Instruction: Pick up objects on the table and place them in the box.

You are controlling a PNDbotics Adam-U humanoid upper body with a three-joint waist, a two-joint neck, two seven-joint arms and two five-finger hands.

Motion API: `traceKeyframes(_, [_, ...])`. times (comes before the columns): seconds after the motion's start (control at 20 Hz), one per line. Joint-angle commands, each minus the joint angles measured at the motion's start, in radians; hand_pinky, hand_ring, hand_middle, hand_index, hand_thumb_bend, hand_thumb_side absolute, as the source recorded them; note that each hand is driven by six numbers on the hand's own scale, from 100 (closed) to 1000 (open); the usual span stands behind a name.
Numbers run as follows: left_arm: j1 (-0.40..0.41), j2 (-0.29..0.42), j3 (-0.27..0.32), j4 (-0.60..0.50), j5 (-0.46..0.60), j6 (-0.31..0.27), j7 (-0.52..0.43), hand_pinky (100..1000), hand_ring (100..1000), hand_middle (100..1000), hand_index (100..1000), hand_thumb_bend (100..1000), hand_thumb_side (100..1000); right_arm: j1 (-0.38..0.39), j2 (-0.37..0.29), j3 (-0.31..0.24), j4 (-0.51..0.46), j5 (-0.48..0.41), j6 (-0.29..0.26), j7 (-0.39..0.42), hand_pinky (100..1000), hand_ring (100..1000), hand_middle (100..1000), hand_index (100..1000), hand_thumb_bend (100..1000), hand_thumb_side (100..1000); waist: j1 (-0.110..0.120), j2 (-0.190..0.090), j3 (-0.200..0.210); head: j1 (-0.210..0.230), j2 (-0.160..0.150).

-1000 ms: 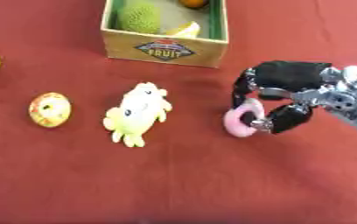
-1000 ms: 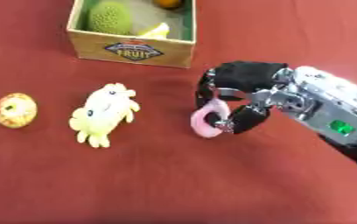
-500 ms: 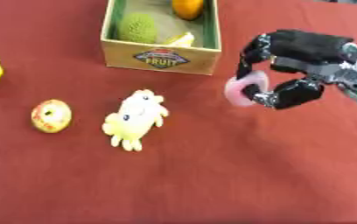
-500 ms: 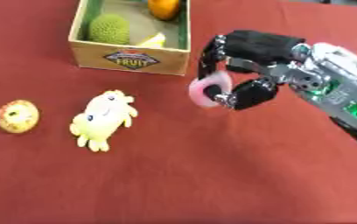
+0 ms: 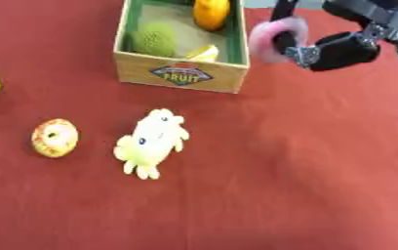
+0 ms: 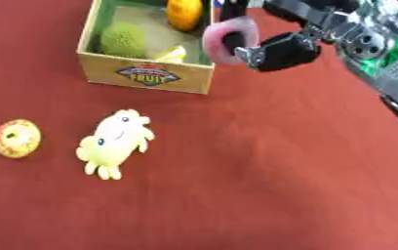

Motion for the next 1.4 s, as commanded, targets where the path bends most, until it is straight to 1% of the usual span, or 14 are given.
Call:
traceKeyframes(0.05, [-0.014, 0.024, 0.009, -0.019, -0.004, -0.002, 0.000, 929, 720, 660, 873, 100, 594, -0.037, -0.019, -0.027, -0.009, -0.014, 0.051, -0.023, 759, 596, 455, 533, 100, 100, 0.001, -0.010, 0.005, -0.008, -0.035])
traceKeyframes(0.3, [-0.025, 0.026, 0.007, -0.019, -0.003, -0.006, -0.004, 930, 719, 659, 873, 100, 597, -0.093, 0.002, -0.028, -0.009, -0.014, 0.113, -0.044, 758, 591, 459, 539, 100, 100, -0.009, 0.015, 0.022, -0.018, -0.061])
traceKeyframes(0.6, [-0.040, 0.027, 0.005, -0.019, -0.001, -0.010, -0.009, 932, 718, 658, 873, 100, 602, -0.130, 0.028, -0.017, -0.002, 0.031, 0.180, -0.058, 760, 593, 474, 558, 100, 100, -0.021, 0.046, 0.046, -0.031, -0.078])
traceKeyframes(0.75, [-0.049, 0.027, 0.002, -0.019, 0.001, -0.012, -0.012, 932, 718, 658, 873, 100, 604, -0.149, 0.046, -0.004, 0.028, 0.055, 0.189, -0.061, 761, 598, 488, 576, 100, 100, -0.027, 0.059, 0.058, -0.041, -0.086])
traceKeyframes(1.05, [-0.062, 0.027, 0.000, -0.019, 0.004, -0.016, -0.017, 933, 717, 658, 873, 100, 606, -0.174, 0.075, 0.020, 0.096, 0.091, 0.174, -0.066, 768, 623, 524, 621, 100, 100, -0.037, 0.082, 0.083, -0.057, -0.097])
traceKeyframes(1.15, [-0.064, 0.026, 0.001, -0.019, 0.004, -0.017, -0.018, 934, 717, 658, 873, 100, 607, -0.174, 0.080, 0.029, 0.114, 0.108, 0.166, -0.053, 780, 660, 575, 679, 100, 100, -0.039, 0.086, 0.089, -0.059, -0.098])
traceKeyframes(1.25, [-0.064, 0.025, 0.002, -0.019, 0.005, -0.017, -0.018, 934, 717, 657, 873, 100, 607, -0.169, 0.082, 0.042, 0.129, 0.130, 0.154, -0.007, 809, 742, 690, 814, 100, 100, -0.039, 0.088, 0.092, -0.059, -0.096])
traceKeyframes(1.3, [-0.063, 0.025, 0.002, -0.019, 0.004, -0.018, -0.018, 934, 717, 658, 873, 100, 608, -0.167, 0.083, 0.045, 0.132, 0.144, 0.146, 0.027, 821, 770, 728, 853, 132, 100, -0.038, 0.087, 0.092, -0.059, -0.094])
traceKeyframes(1.35, [-0.062, 0.025, 0.003, -0.019, 0.004, -0.018, -0.017, 934, 717, 658, 873, 100, 607, -0.164, 0.081, 0.048, 0.132, 0.162, 0.136, 0.067, 832, 794, 763, 880, 190, 100, -0.038, 0.086, 0.091, -0.057, -0.092])
traceKeyframes(1.4, [-0.062, 0.025, 0.003, -0.019, 0.004, -0.017, -0.017, 934, 717, 658, 873, 100, 608, -0.161, 0.080, 0.047, 0.129, 0.183, 0.127, 0.104, 842, 813, 789, 893, 230, 100, -0.037, 0.084, 0.089, -0.054, -0.090])
